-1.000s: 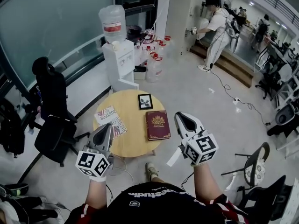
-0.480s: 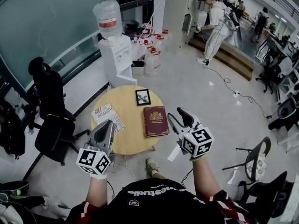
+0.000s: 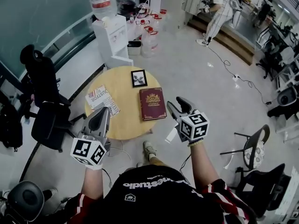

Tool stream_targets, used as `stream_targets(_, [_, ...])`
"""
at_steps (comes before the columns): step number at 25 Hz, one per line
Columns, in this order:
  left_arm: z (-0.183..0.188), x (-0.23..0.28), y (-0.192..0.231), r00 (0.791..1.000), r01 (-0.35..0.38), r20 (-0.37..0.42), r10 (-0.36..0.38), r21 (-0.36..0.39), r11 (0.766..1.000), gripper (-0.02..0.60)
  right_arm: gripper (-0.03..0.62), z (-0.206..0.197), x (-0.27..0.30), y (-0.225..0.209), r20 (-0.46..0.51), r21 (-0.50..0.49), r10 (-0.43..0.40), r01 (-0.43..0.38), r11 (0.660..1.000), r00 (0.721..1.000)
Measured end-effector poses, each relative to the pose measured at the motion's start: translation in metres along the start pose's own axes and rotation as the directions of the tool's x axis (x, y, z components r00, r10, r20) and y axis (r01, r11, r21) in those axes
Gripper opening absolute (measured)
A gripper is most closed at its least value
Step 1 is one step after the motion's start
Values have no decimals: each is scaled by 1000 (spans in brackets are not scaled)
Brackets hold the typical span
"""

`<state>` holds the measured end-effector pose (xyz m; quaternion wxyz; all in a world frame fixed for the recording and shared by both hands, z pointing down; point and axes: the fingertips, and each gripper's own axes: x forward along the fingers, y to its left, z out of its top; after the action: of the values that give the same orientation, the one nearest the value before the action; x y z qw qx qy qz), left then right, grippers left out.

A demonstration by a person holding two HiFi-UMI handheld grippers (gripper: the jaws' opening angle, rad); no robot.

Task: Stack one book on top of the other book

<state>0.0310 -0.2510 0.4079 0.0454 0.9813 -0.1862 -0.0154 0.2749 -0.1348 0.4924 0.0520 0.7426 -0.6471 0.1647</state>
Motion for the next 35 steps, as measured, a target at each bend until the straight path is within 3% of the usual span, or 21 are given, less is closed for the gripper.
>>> stream_targets(11, [-23, 16, -5, 998, 20, -60, -20, -1, 1000, 15, 221, -100, 46, -38, -171, 147, 10, 15, 989, 985])
stream_targets(24, [-42, 48, 7, 992, 24, -125, -23, 9, 1000, 15, 250, -203, 93, -72, -308, 351, 58, 56, 935, 950])
stream_targets(35, [-61, 80, 13, 986, 6, -165, -8, -10, 1000, 15, 308, -271, 127, -85, -391, 499, 201, 24, 866, 898])
